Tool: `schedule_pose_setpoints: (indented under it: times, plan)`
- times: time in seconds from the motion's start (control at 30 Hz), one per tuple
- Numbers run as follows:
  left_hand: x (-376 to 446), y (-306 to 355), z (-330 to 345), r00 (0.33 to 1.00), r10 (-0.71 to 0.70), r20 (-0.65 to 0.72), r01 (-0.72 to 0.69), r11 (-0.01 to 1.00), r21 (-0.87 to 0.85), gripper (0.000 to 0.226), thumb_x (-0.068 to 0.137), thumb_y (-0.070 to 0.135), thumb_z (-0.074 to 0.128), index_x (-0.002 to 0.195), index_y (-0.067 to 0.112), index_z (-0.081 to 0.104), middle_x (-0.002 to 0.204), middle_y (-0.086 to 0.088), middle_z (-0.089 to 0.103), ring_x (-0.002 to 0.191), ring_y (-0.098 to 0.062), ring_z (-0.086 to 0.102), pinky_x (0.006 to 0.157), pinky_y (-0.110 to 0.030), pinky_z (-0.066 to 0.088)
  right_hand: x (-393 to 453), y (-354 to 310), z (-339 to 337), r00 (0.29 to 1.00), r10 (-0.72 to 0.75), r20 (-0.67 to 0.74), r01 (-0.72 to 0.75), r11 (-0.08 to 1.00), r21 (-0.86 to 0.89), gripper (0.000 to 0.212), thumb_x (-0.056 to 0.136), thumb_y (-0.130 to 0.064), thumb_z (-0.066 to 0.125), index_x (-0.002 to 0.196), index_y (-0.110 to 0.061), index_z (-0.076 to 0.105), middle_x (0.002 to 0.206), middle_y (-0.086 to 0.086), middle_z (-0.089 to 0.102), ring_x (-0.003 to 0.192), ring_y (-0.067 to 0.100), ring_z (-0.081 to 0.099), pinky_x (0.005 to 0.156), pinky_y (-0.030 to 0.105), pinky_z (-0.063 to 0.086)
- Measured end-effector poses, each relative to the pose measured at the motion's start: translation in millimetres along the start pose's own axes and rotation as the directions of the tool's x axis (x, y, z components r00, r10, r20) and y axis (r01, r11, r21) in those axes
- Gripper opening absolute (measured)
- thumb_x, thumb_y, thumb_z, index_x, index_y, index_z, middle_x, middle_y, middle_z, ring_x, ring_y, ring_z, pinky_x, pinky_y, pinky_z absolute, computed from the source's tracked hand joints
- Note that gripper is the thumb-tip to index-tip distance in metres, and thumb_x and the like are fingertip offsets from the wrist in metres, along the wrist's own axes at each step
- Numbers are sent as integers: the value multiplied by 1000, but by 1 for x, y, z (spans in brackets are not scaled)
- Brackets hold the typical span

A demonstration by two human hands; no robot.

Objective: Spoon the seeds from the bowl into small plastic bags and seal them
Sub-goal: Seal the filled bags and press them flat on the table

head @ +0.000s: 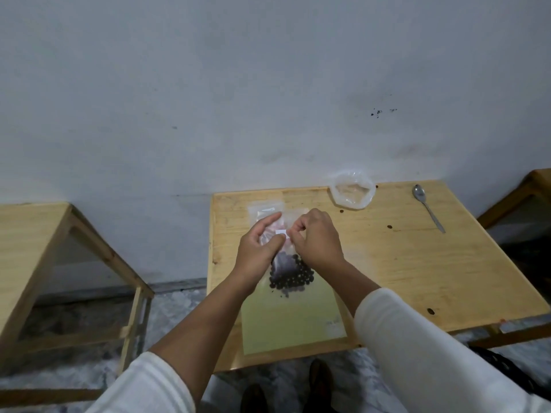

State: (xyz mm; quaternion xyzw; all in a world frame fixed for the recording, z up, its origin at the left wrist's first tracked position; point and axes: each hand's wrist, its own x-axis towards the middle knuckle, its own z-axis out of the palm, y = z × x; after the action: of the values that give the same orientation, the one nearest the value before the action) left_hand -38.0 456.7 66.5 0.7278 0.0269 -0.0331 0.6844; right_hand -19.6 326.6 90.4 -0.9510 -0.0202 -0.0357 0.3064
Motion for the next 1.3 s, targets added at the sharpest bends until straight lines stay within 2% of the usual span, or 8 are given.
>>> schedule_pose_setpoints:
  times: [0.13,0.23,0.37,0.67,0.8,0.97,1.13,1.3]
  plan:
    - [3,5,-2,996,37,-79,-36,999,12,32,91,17,58,115,38,59,119,15,61,101,8,56,93,-17,42,2,-7,1,996,-45,-80,44,999,-11,11,86,-24,62,88,-13,61,95,-1,49,100,17,45,73,25,35]
    - [8,5,-5,988,7,-152,-4,1000,18,33,91,17,55,108,45,60,111,-3,68,84,-15,64,83,-23,50,-1,-13,5,977,-145,-157,139,989,-47,23,86,-19,61,109,-16,63,98,3,51,97,18,46,71,29,42]
    - [15,15,-10,977,8,-214,-7,1000,4,33,93,14,52,110,40,60,108,2,68,92,-12,65,81,-18,49,-12,-15,19,913,-379,-151,353,919,-174,34,81,-12,47,108,-15,68,78,6,52,71,24,48,52,26,36]
    - [19,11,-16,967,-13,-253,15,1000,4,32,95,17,48,111,41,60,113,6,67,62,-22,54,58,-19,47,-6,-13,21,955,-237,-177,204,961,-187,41,81,-19,40,109,-9,67,91,10,55,83,27,51,62,34,48]
    - [29,10,-24,953,-37,-300,40,999,1,30,96,17,47,112,39,60,112,6,65,84,-15,63,63,-14,49,-4,2,23,999,-40,4,38,970,239,36,88,-20,56,124,-18,59,126,5,48,114,15,46,96,25,37]
    - [52,4,-31,955,-29,-294,55,995,82,28,94,19,51,115,34,59,117,4,62,93,-7,58,78,-17,43,11,7,33,972,112,205,-208,809,549,35,83,-17,61,115,-30,64,103,-4,65,88,8,57,80,27,49]
    - [72,-9,-26,954,-110,-279,160,973,165,36,84,22,66,117,32,59,111,10,56,107,-7,51,91,-24,42,46,20,48,962,250,110,-271,818,508,33,85,-12,61,116,-23,62,107,1,67,96,18,61,86,34,54]
    - [89,-35,-21,928,-185,-324,280,919,276,40,82,15,64,121,21,61,114,0,64,93,-6,53,76,-8,37,74,41,64,955,240,175,-290,878,381,33,88,-12,59,120,-20,59,109,4,62,95,15,56,82,24,47]
